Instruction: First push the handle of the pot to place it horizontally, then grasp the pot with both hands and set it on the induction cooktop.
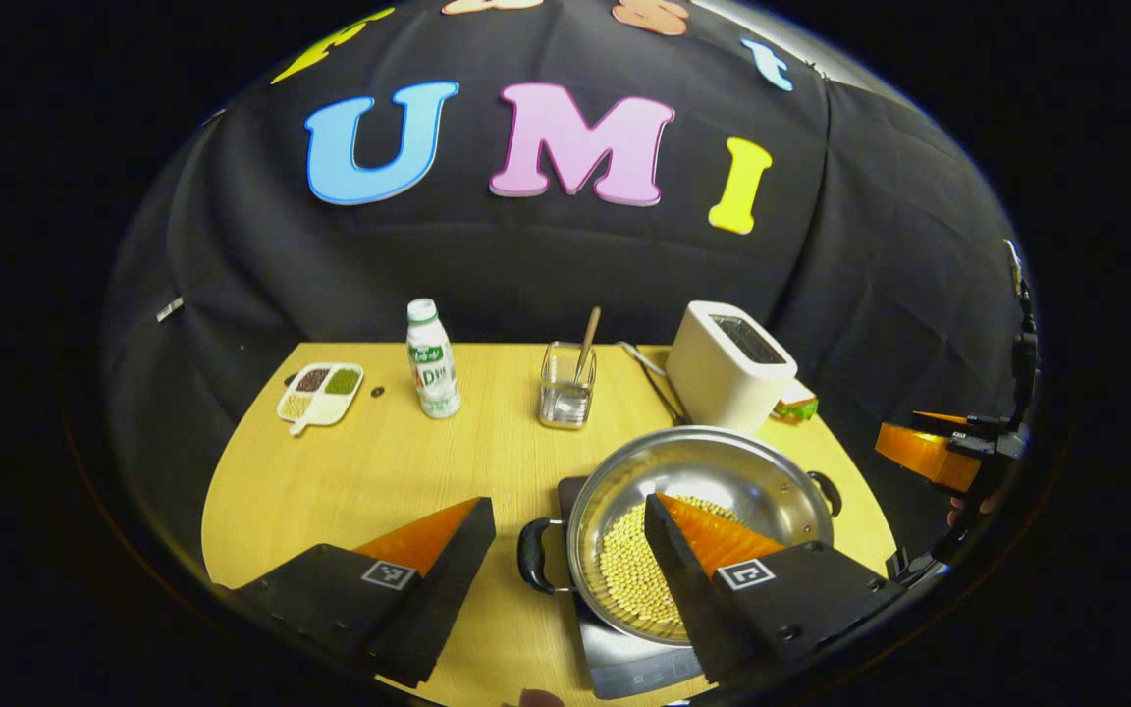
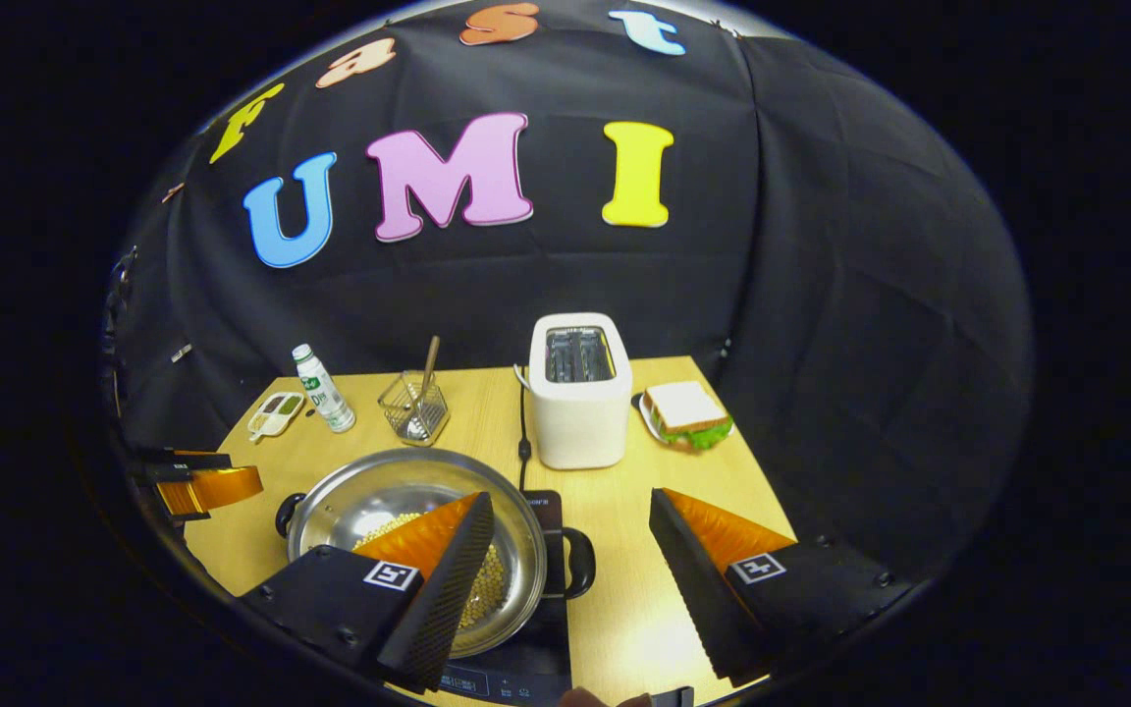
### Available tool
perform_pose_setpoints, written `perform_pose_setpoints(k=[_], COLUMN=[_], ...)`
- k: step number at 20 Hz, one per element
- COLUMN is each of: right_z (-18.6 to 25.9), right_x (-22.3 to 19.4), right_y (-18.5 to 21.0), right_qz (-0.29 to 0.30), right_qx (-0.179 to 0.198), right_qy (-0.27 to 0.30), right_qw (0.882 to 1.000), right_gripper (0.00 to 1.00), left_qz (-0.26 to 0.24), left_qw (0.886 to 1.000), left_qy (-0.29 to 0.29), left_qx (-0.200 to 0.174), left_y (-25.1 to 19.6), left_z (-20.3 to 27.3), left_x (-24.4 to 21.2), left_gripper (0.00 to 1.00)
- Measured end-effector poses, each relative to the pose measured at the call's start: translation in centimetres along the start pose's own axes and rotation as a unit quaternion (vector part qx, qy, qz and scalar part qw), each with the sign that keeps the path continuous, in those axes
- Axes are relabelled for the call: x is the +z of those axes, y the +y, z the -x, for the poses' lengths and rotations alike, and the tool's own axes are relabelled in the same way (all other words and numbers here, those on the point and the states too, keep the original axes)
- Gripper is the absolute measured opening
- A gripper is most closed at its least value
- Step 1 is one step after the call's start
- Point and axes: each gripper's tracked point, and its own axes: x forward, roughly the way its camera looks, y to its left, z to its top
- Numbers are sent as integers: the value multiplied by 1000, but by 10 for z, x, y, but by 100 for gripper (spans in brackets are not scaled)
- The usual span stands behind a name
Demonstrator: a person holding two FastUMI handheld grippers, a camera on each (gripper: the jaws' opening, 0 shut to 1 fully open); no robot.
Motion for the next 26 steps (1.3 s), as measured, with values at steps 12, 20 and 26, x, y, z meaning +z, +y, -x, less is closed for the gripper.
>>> perform_pose_setpoints(k=[12,20,26], right_z=[139,179,185], right_x=[119,145,146], right_y=[62,74,69], right_qz=[18,12,6], right_qx=[-29,-41,-32], right_qy=[-224,-286,-292], right_qw=[974,957,956], right_gripper=[99,98,96], left_qz=[-7,-1,9], left_qw=[981,967,966], left_qy=[-194,-248,-248], left_qx=[24,55,71], left_y=[24,49,56], left_z=[138,202,213], left_x=[77,92,86], left_gripper=[95,95,94])
